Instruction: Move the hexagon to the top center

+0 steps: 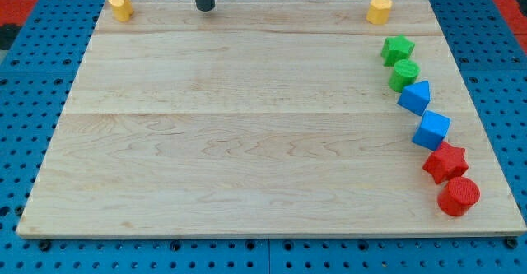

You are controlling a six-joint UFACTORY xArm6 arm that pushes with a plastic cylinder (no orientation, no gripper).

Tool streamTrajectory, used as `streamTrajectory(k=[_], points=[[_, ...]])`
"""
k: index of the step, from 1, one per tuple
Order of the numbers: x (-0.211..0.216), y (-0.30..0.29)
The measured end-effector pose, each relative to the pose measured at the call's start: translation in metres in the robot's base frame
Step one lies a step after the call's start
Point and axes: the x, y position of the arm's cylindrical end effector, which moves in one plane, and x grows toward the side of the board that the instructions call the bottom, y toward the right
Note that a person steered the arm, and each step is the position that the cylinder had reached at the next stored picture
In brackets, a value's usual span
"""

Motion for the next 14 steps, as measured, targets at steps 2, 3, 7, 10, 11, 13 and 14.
streamTrajectory(k=[2, 3, 7, 10, 11, 13, 14], points=[[0.0, -0.001], [0.0, 0.006], [0.04, 0.178], [0.053, 0.338], [0.045, 0.375], [-0.008, 0.353], [-0.001, 0.346]])
